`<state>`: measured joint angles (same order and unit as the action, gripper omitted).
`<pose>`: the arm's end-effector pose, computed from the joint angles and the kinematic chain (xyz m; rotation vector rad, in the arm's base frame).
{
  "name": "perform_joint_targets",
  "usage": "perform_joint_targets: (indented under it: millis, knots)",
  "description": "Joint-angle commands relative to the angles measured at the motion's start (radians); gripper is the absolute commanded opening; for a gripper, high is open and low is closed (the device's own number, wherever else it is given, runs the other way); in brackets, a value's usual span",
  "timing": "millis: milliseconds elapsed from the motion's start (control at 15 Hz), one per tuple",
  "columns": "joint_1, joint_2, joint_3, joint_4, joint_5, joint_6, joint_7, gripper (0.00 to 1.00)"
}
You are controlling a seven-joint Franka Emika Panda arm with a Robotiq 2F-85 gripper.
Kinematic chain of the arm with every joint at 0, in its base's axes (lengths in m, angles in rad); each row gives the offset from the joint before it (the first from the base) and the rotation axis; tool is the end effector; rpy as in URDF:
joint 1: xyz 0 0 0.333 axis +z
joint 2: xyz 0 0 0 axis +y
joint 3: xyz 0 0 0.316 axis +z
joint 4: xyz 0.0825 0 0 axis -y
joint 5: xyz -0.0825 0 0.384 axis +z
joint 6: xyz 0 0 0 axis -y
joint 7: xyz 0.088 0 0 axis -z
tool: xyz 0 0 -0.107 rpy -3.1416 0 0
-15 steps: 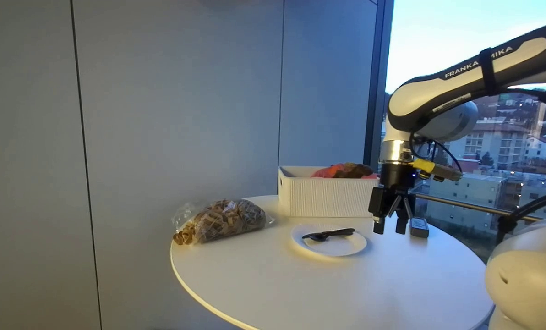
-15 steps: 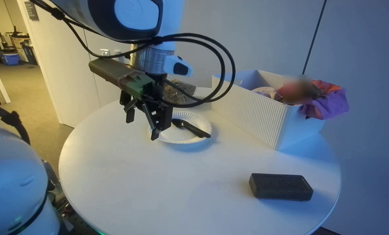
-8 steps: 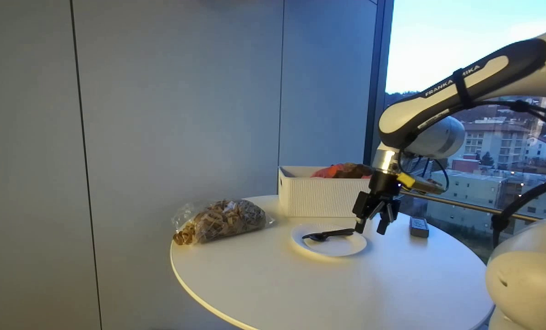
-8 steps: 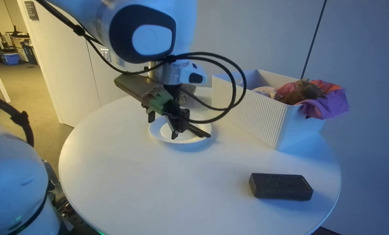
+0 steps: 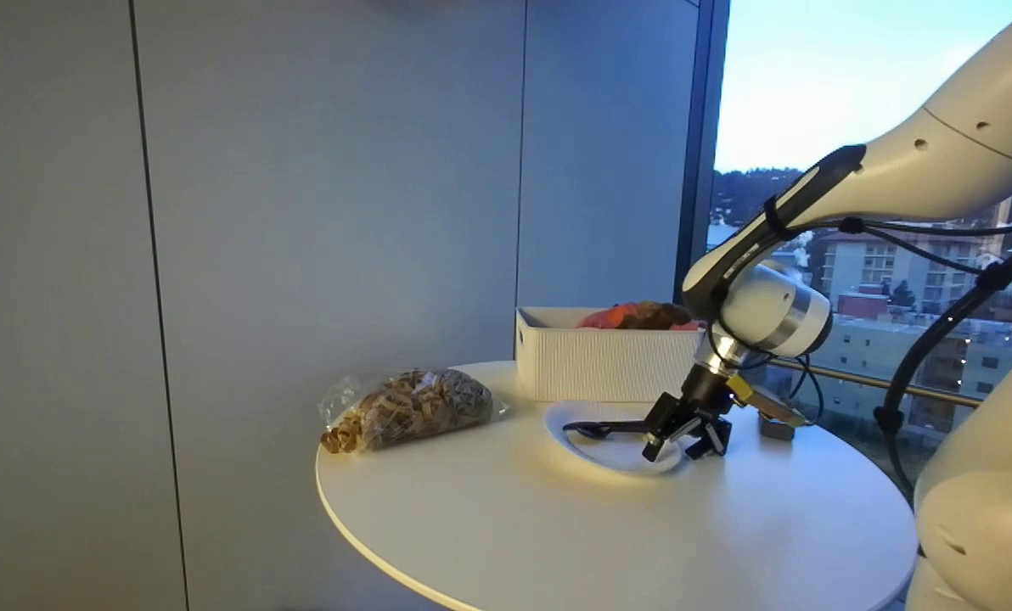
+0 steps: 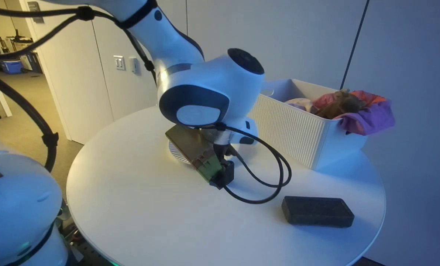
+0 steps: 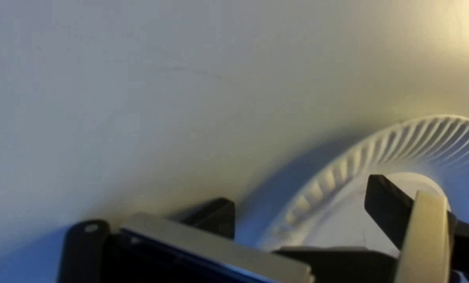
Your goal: Put the plate into the basket
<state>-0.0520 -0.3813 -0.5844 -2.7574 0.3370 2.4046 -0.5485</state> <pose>0.3129 -0.2072 0.3120 -2.7087 0.4205 -0.2584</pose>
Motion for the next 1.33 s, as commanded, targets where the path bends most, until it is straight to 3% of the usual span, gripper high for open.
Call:
perform_joint_targets:
  millis: [0, 133, 333, 400, 467, 600, 1000, 1133, 1267]
  knots:
    - [0.099, 0.073, -0.105, 0.060, 0.229, -0.101, -0.262, 1.00]
    - [0.123, 0.111, -0.135, 0.099, 0.345, -0.202, -0.372, 1.00]
    - [0.090, 0.214, -0.129, 0.177, 0.448, -0.422, -0.506, 1.00]
    - [0.068, 0.254, -0.108, 0.203, 0.458, -0.474, -0.516, 0.75]
    - [0.042, 0.292, -0.085, 0.231, 0.463, -0.508, -0.502, 0.73]
    - [-0.008, 0.344, -0.041, 0.281, 0.470, -0.550, -0.476, 0.57]
    - [-0.142, 0.353, 0.126, 0.304, 0.482, -0.395, -0.327, 0.12]
    - [-0.161, 0.349, 0.169, 0.289, 0.502, -0.347, -0.231, 0.03]
    - [-0.171, 0.347, 0.202, 0.287, 0.516, -0.318, -0.153, 0.02]
